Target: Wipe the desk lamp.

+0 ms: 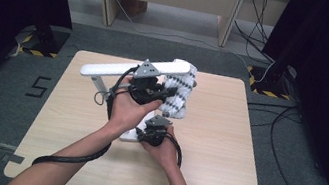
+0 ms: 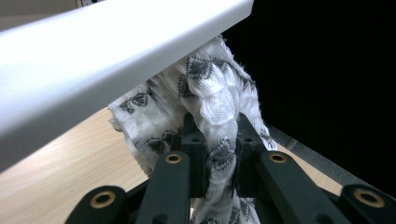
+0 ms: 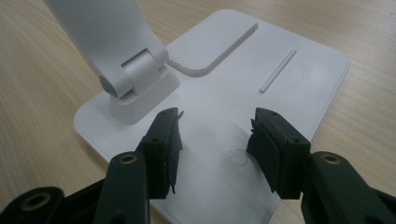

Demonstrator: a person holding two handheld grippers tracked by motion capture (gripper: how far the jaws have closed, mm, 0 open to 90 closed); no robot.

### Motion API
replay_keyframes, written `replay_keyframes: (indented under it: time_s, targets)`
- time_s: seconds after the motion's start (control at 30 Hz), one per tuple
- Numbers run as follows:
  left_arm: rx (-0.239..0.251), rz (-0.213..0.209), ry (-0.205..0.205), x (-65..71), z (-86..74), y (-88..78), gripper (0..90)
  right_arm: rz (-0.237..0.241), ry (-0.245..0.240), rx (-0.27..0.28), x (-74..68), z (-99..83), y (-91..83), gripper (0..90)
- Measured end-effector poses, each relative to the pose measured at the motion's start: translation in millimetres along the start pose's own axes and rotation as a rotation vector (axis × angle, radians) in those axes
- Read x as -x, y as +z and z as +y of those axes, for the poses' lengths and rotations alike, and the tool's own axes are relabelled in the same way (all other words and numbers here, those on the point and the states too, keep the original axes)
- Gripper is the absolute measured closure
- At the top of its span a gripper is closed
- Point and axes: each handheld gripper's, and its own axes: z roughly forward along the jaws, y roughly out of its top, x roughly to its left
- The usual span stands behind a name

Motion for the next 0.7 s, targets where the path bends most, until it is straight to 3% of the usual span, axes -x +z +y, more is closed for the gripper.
replay_keyframes:
  time_s: [0.37, 0.47, 0.7]
  targets:
    - [0.008, -0.020, 0.008, 11.5, 9.4, 7.0, 78.5, -0.002, -0.002, 0.003, 0.3, -0.2, 0.1, 52.0]
    - [0.015, -0.008, 0.027, 12.5, 9.9, 5.1, 78.5, -0.003, 0.000, 0.002, 0.1, -0.3, 0.0, 52.0]
    - [0.030, -0.009, 0.023, 10.3, 8.6, -4.5, 78.6, 0.000, -0.005, 0.005, 0.3, -0.2, 0.3, 52.0]
